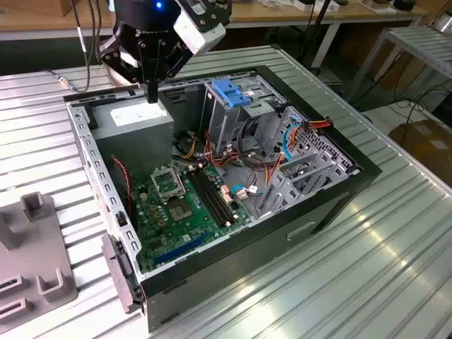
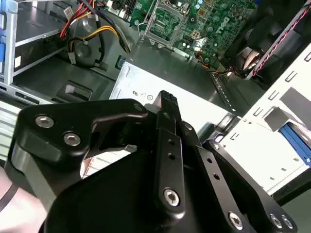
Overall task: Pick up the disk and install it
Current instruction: 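Reach for the disk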
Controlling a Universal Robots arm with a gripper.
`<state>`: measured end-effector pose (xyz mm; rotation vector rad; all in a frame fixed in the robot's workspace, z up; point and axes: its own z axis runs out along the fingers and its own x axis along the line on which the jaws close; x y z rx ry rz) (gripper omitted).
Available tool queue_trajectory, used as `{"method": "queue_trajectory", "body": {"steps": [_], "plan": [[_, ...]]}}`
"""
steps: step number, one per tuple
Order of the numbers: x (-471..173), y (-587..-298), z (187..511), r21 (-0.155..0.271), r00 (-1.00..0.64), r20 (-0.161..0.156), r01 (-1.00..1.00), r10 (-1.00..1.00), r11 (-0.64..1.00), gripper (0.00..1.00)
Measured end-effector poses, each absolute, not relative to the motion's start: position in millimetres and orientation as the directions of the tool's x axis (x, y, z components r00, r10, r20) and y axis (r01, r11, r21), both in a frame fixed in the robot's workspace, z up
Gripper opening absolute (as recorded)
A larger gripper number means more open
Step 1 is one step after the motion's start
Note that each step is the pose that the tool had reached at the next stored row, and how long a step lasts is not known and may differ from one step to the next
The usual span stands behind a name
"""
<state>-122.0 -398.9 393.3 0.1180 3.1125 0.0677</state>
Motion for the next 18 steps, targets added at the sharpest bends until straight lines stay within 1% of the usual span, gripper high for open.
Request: {"method": "queue_trajectory", "body": {"steps": [18], "plan": [[-164.4, -399.0, 393.3, 0.044, -0.997, -0.024, 0.075, 0.076, 0.996, 0.1]]}}
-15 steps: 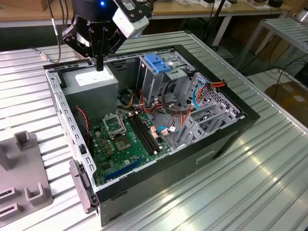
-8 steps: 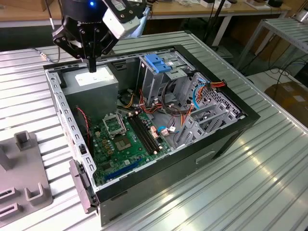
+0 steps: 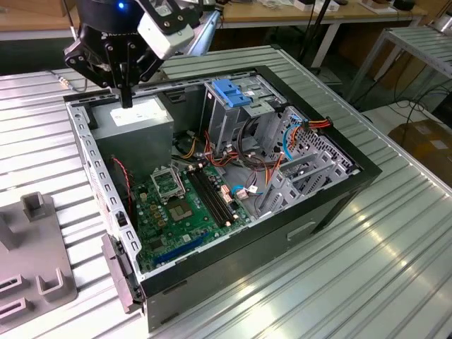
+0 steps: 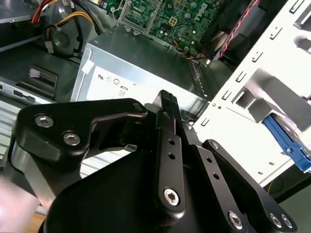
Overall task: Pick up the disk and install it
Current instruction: 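Reach for the disk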
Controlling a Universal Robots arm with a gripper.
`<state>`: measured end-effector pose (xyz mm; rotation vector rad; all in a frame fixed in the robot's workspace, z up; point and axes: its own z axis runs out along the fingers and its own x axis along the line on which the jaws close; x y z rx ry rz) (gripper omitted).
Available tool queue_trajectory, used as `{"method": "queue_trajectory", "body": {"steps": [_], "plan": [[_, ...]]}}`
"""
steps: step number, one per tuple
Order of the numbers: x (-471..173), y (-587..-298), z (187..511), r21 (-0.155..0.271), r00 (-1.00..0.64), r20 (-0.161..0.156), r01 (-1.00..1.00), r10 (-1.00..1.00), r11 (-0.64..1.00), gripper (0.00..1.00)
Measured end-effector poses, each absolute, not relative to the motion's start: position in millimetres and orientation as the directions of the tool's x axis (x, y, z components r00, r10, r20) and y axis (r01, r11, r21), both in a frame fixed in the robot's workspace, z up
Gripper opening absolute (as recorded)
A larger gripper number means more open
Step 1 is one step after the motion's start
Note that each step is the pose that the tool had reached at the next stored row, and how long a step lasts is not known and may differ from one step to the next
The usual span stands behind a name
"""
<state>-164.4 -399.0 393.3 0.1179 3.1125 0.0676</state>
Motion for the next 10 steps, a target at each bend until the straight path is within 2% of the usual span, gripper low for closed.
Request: {"method": "queue_trajectory", "body": {"steps": [10], "plan": [[-185.1, -398.9, 393.3, 0.044, -0.997, -0.024, 0.075, 0.076, 0.996, 0.1]]}}
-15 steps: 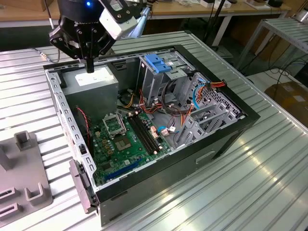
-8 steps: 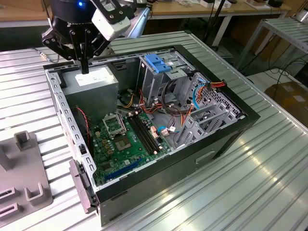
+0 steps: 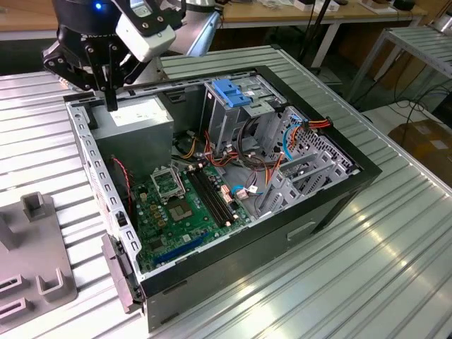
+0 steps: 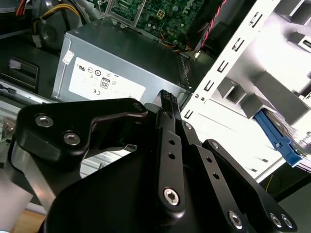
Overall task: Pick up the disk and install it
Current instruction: 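Reach for the disk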
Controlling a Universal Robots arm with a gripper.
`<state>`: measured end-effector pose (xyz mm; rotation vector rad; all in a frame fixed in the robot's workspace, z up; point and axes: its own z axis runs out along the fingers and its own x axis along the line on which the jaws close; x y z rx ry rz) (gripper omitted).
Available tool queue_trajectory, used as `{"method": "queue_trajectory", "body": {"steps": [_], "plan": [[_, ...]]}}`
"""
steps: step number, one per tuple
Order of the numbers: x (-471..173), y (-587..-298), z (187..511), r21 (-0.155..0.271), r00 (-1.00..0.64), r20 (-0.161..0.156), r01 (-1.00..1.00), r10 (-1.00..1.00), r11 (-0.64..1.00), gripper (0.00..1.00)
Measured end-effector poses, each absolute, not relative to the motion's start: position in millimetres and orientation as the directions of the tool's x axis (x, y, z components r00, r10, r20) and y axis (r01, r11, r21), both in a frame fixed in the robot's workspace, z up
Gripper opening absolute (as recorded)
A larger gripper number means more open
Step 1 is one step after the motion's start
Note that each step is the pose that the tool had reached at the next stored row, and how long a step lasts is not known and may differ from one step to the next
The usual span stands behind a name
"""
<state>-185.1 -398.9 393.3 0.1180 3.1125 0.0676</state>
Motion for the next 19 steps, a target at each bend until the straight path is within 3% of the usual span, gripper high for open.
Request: {"method": "queue_trajectory", "body": {"steps": [19], "plan": [[-227.6, -398.9, 393.3, 0.044, -0.997, -0.024, 0.075, 0.076, 0.996, 0.1]]}}
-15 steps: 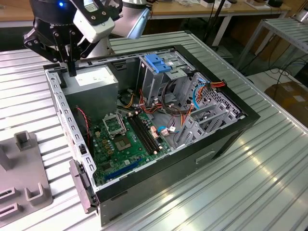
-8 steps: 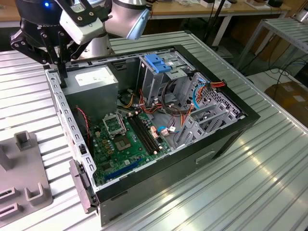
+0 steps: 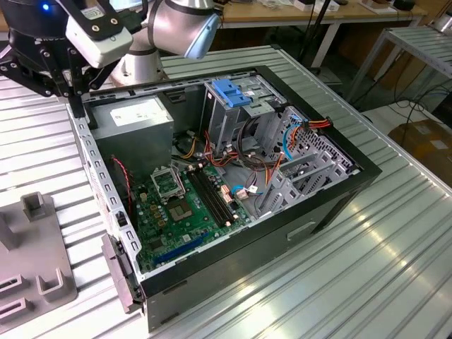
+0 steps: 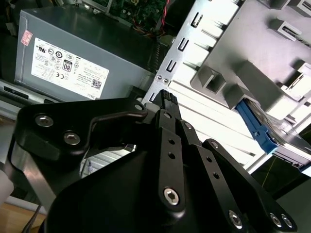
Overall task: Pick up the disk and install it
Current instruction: 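Reach for the disk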
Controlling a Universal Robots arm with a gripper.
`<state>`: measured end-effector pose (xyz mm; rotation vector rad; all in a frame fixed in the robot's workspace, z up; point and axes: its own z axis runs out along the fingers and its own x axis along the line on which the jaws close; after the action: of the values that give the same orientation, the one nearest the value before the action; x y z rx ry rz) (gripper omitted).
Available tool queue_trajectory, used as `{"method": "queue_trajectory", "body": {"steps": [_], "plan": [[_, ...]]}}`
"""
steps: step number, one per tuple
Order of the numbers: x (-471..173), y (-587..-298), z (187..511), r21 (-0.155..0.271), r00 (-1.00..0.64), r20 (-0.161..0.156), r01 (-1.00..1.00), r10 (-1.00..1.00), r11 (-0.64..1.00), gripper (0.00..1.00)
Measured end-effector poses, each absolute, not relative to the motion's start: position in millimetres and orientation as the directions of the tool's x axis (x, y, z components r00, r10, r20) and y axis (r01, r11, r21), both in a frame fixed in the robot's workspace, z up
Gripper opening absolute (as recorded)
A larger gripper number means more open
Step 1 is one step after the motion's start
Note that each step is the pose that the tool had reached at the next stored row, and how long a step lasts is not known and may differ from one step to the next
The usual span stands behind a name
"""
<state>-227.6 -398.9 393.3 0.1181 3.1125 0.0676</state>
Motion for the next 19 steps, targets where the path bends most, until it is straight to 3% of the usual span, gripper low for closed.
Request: {"method": "queue_trajectory", "body": {"steps": [19], "plan": [[-264.1, -398.9, 393.3, 0.044, -0.997, -0.024, 0.075, 0.076, 0.996, 0.1]]}}
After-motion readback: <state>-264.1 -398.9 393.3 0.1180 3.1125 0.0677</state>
